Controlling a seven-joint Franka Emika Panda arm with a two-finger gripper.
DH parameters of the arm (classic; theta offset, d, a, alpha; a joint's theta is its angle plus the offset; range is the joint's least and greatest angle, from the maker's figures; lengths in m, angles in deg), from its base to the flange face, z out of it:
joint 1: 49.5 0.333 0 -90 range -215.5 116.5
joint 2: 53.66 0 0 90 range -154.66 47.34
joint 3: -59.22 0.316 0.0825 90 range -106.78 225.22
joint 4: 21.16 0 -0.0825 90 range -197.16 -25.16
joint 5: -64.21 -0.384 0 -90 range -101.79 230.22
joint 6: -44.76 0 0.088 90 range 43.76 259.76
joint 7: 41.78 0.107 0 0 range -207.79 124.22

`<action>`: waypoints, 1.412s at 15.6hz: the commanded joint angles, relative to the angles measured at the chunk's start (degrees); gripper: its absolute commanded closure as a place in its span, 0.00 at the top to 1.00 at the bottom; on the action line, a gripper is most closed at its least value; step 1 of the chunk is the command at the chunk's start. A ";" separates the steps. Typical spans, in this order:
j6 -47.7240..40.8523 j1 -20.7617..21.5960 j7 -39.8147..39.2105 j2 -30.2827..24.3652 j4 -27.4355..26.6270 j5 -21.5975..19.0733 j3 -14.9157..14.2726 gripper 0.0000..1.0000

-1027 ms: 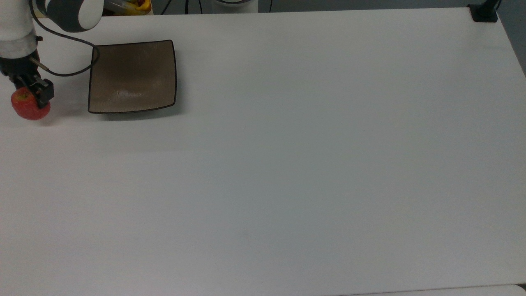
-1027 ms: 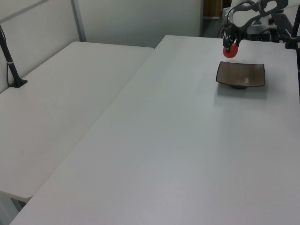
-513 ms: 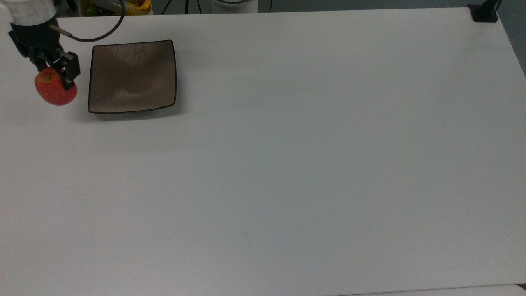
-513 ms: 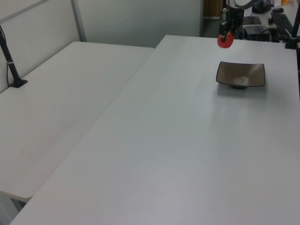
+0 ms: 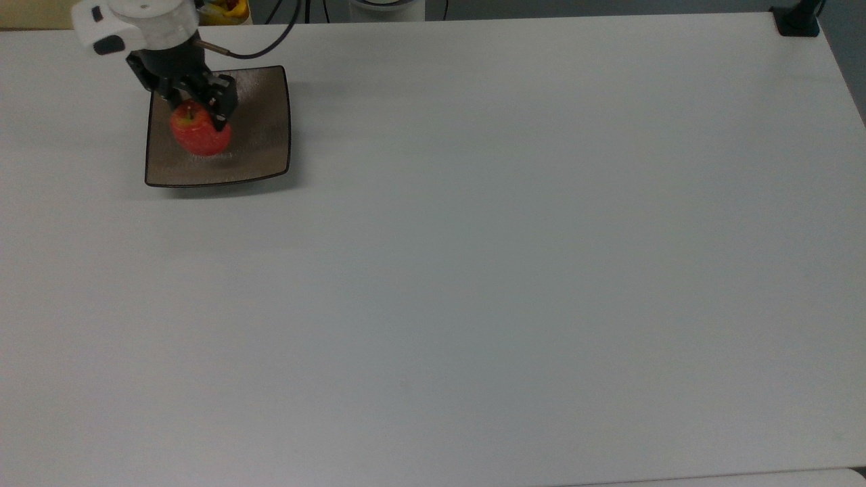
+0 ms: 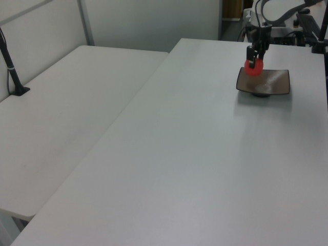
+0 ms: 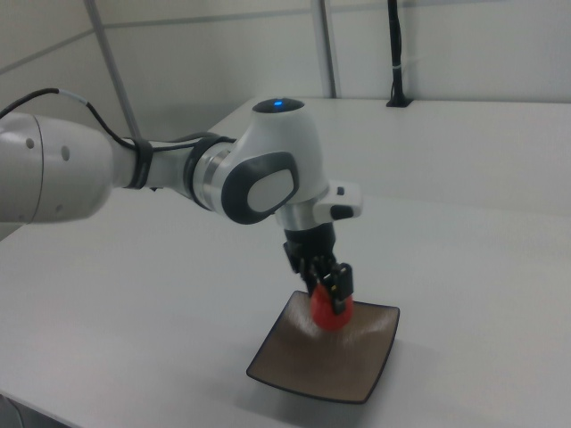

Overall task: Apples placed on a ceramic plate
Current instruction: 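Lower the apple onto the plate and open the gripper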

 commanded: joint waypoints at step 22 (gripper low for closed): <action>-7.54 4.72 6.57 -5.87 5.08 -0.17 1.15 1.00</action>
